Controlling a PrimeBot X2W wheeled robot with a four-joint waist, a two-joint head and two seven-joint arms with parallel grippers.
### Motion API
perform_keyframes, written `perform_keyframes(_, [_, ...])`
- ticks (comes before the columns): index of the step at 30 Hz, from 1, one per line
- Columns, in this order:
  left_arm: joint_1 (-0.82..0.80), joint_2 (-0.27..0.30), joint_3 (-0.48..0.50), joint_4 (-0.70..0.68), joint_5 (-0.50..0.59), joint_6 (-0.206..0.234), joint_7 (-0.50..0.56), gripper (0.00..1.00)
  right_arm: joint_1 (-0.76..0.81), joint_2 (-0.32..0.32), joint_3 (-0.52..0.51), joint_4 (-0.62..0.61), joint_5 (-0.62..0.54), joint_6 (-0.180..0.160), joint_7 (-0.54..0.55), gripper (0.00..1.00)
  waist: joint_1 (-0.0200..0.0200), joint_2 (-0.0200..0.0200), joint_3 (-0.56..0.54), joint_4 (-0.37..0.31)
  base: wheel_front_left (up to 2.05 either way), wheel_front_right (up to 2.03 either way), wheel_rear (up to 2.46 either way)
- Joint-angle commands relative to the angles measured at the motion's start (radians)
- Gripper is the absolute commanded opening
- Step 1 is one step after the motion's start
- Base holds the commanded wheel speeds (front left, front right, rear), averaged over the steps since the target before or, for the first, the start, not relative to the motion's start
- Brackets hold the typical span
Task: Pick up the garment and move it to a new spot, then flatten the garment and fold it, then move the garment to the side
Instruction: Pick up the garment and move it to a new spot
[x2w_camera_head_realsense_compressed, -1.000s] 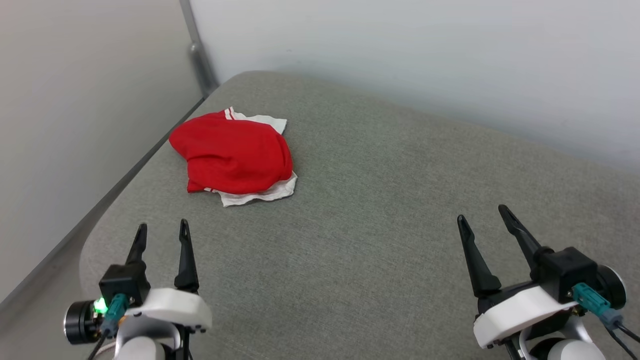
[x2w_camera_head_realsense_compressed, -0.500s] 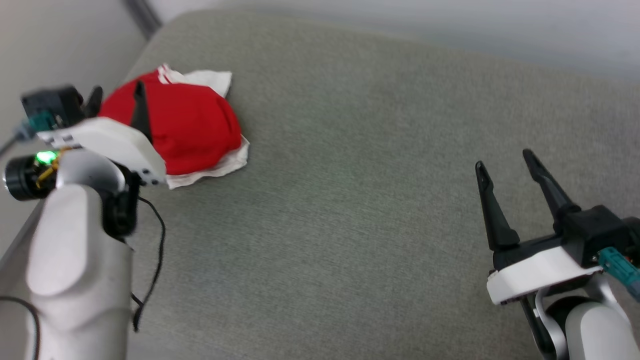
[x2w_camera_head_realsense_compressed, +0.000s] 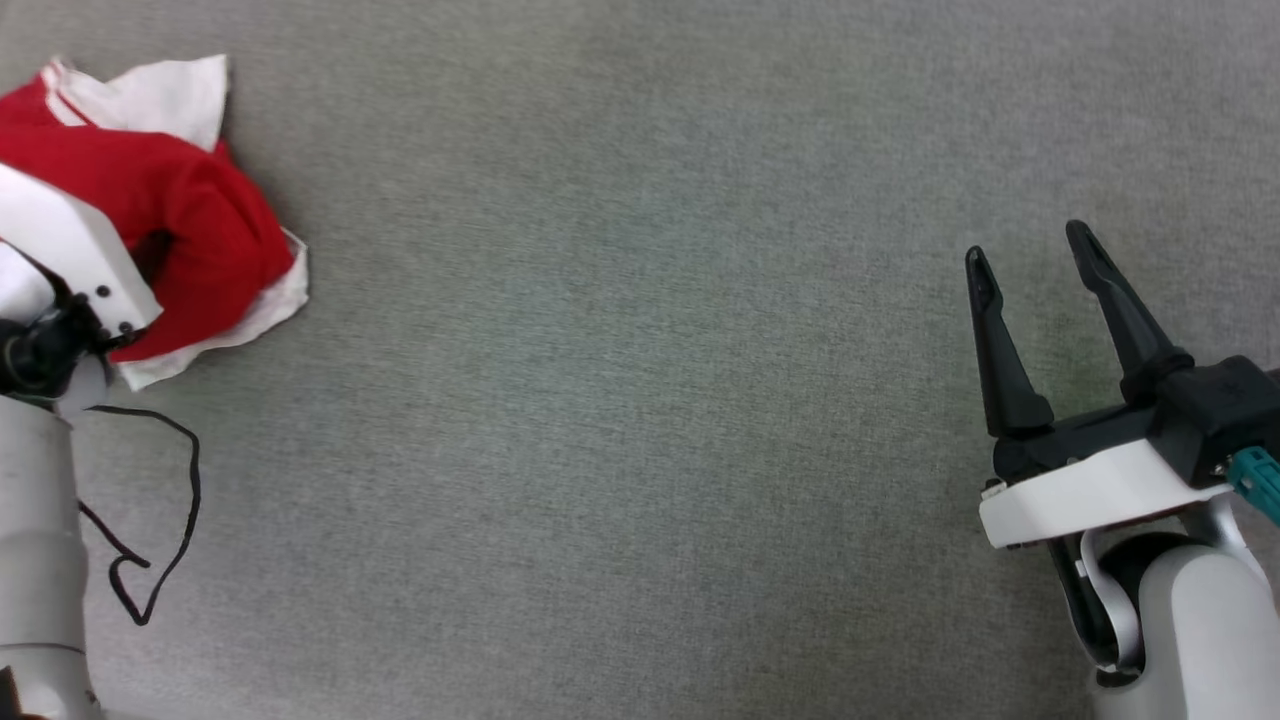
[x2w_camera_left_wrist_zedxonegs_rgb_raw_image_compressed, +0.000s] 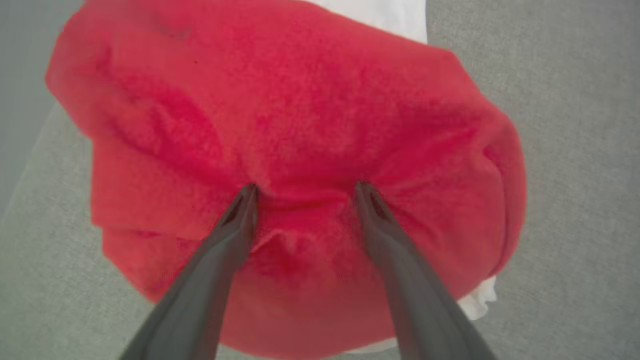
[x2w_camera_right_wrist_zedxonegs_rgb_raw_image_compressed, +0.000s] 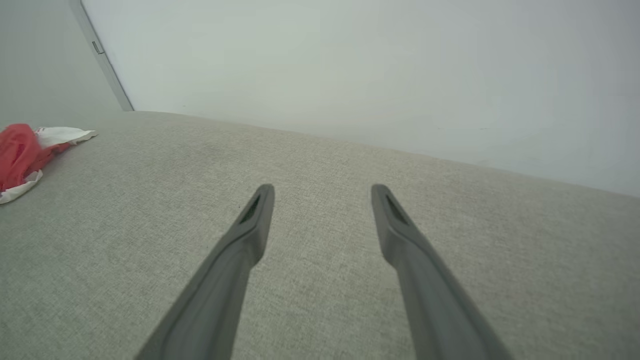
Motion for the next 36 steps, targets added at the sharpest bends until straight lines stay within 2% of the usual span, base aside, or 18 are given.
perform_keyframes(1, [-0.009, 0.012, 0.012, 0.013, -0.018, -0.004, 0.024, 1.00, -0.023, 0.001, 0.003, 0.000, 0.001, 0.000, -0.007, 1.00, -0.0002, 0.0000, 0.043, -0.032, 0.00, 0.00, 0.00])
perform_keyframes(3, [-0.006, 0.012, 0.024, 0.035, -0.042, -0.006, 0.059, 1.00, -0.029, 0.001, 0.005, 0.004, 0.005, 0.000, -0.008, 1.00, -0.0002, 0.0000, 0.055, -0.038, 0.00, 0.00, 0.00])
perform_keyframes(11, [0.046, 0.001, 0.018, 0.120, -0.048, 0.043, 0.157, 1.00, -0.053, -0.007, 0.010, 0.004, 0.014, 0.000, -0.004, 1.00, -0.0002, 0.0000, 0.077, -0.045, 0.00, 0.00, 0.00])
perform_keyframes(12, [0.052, -0.003, 0.009, 0.126, -0.046, 0.040, 0.172, 0.34, -0.054, -0.009, 0.009, 0.004, 0.015, 0.000, -0.002, 1.00, -0.0002, 0.0000, 0.075, -0.044, 0.00, 0.00, 0.00])
perform_keyframes(13, [0.052, -0.002, 0.004, 0.118, -0.041, 0.037, 0.159, 0.00, -0.052, -0.009, 0.008, 0.003, 0.015, 0.000, -0.002, 1.00, -0.0002, 0.0000, 0.072, -0.042, 0.00, 0.00, 0.00])
perform_keyframes(20, [0.027, 0.021, -0.010, 0.053, -0.005, 0.042, -0.003, 0.00, -0.022, -0.006, 0.010, 0.030, 0.031, 0.000, -0.007, 1.00, -0.0002, 0.0000, 0.003, -0.023, 0.00, 0.00, 0.00])
perform_keyframes(25, [0.001, 0.046, -0.036, 0.018, 0.044, 0.036, -0.172, 0.00, 0.000, -0.001, 0.016, 0.054, 0.033, 0.000, -0.020, 1.00, -0.0002, 0.0000, -0.080, -0.011, 0.00, 0.00, 0.00])
perform_keyframes(30, [-0.016, 0.045, -0.068, -0.009, 0.101, 0.050, -0.371, 0.00, 0.027, 0.006, 0.010, 0.073, 0.040, 0.000, -0.031, 1.00, -0.0002, 0.0000, -0.169, -0.009, 0.00, 0.00, 0.00])
perform_keyframes(36, [-0.037, 0.022, -0.109, -0.023, 0.134, 0.041, -0.521, 0.00, 0.067, 0.010, -0.014, 0.077, 0.054, 0.000, -0.040, 1.00, -0.0002, 0.0000, -0.261, -0.024, 0.00, 0.00, 0.00])
